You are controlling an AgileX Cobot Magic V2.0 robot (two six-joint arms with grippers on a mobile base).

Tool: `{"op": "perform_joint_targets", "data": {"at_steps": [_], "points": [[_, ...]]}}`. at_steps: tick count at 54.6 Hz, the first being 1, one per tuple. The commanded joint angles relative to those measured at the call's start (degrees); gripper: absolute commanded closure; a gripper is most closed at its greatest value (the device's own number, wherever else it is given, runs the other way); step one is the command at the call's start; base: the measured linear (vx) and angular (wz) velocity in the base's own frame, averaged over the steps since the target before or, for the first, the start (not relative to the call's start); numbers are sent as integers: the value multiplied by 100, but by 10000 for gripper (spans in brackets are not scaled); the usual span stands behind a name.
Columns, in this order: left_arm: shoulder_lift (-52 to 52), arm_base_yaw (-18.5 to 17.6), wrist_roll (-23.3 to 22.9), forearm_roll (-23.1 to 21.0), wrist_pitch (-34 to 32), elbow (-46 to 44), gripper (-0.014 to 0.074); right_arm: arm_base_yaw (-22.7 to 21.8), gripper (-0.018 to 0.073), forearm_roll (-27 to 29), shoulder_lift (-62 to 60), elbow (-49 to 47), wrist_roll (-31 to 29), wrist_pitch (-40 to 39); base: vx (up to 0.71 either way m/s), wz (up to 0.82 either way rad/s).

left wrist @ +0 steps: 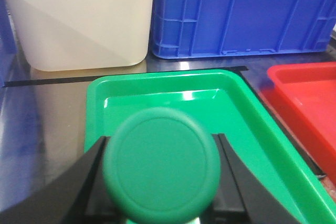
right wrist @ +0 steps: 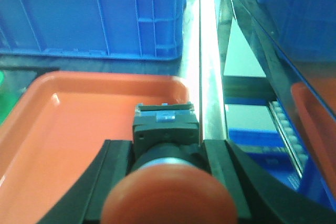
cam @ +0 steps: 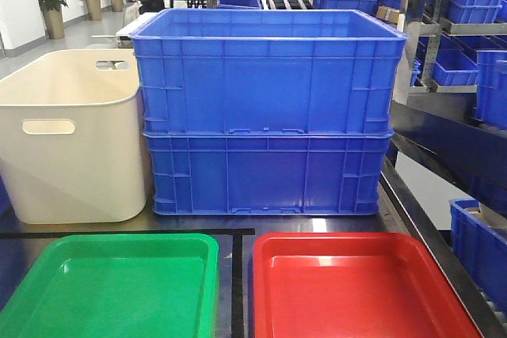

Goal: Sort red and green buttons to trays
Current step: 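Move left gripper over green tray and right gripper over red tray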

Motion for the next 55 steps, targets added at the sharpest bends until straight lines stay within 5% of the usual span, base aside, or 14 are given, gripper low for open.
{"op": "perform_joint_targets", "data": {"at_steps": [1, 10, 24, 30, 45, 55], "points": [[176, -44, 209, -257, -800, -175, 596, 44, 568, 241, 148, -161, -145, -730, 0, 0], [879, -181, 1343, -1598, -1029, -243, 596, 615, 568, 985, 723, -161, -1124, -883, 0, 0], [2621, -633, 3729, -4102, -1125, -769, 596, 1450, 568, 1202, 2080, -161, -1177, -1436, 0, 0], [3304, -708, 4186, -4700, -1130, -860, 594, 1567, 565, 1222, 2578, -161, -1177, -1431, 0, 0], [4289, -721, 4237, -4869, -1430, -860, 546, 1562, 538, 1499, 3113, -161, -854, -1387, 0, 0], [4454, -721, 4237, -4863, -1379, -860, 382, 1562, 454, 1511, 3350, -161, -854, -1241, 0, 0]]}}
